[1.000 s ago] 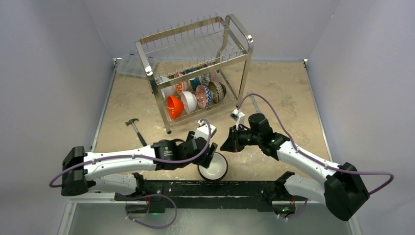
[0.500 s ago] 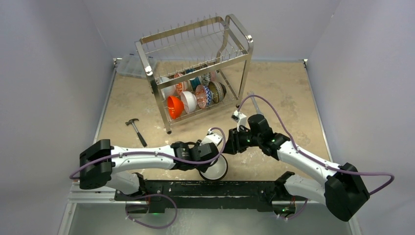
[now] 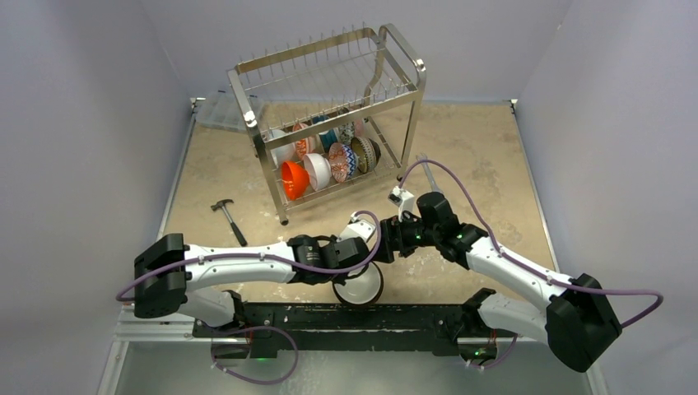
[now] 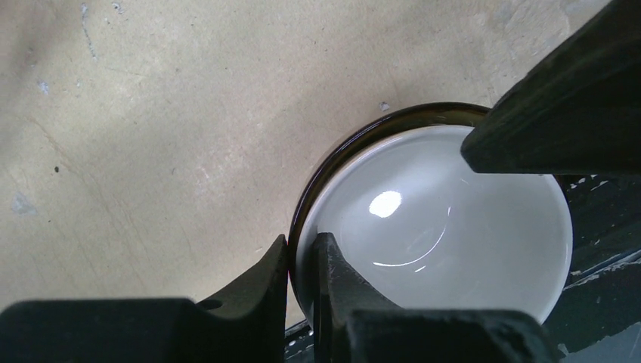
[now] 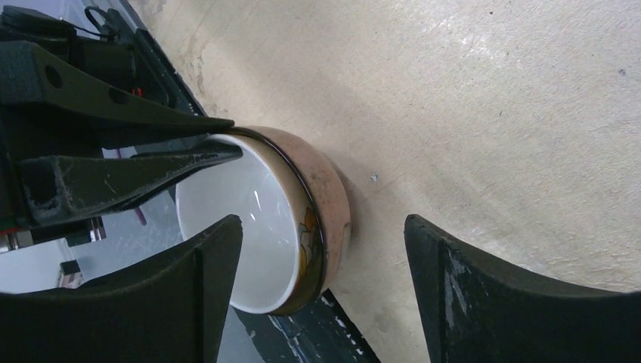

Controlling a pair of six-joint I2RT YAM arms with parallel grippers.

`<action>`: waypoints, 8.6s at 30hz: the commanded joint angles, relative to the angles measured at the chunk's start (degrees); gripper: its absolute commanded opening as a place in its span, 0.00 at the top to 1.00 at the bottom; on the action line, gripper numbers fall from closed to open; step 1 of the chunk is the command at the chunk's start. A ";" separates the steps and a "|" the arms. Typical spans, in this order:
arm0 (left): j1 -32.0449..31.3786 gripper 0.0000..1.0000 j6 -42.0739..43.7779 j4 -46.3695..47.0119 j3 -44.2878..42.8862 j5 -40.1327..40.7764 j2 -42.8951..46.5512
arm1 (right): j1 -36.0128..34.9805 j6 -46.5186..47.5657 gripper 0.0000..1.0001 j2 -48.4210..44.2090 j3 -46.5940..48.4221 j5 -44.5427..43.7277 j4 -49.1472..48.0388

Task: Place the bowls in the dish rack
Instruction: Pick up the bowl from the center of the board, then turn the bowl upside down on the dish rack.

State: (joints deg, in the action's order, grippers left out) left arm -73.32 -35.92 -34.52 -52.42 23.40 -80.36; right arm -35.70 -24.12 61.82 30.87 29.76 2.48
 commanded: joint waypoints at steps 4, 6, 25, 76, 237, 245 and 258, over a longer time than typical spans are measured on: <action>0.00 1.00 0.68 -4.46 -5.30 4.55 4.05 | -0.67 3.02 0.17 -0.15 1.63 5.40 -1.87; 0.00 1.00 0.69 -4.41 -6.10 4.80 5.05 | -0.87 3.49 0.17 -0.09 1.57 7.21 -2.30; 0.04 1.00 -1.75 -0.51 -5.10 5.17 11.00 | -5.00 3.25 0.40 5.92 2.68 9.68 -9.02; 27.96 1.00 -4.27 25.71 9.52 -26.30 22.83 | 2.16 -25.48 0.01 -8.53 -2.76 5.95 -23.98; 34.42 0.01 10.35 3.58 9.99 -9.20 42.18 | 1.90 45.83 1.00 49.37 107.69 -49.62 12.20; 34.46 0.01 10.65 3.81 10.15 -9.60 41.48 | -0.95 55.94 1.00 49.48 103.75 -60.37 6.99; 34.47 0.01 11.14 4.13 10.27 -9.95 41.10 | -2.49 62.67 1.00 51.55 101.49 -60.55 6.18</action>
State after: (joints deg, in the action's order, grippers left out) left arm -39.03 -25.85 -32.60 -42.28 13.69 -39.33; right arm -37.63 35.00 114.39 132.18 -29.06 15.62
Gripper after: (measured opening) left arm 0.990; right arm 0.710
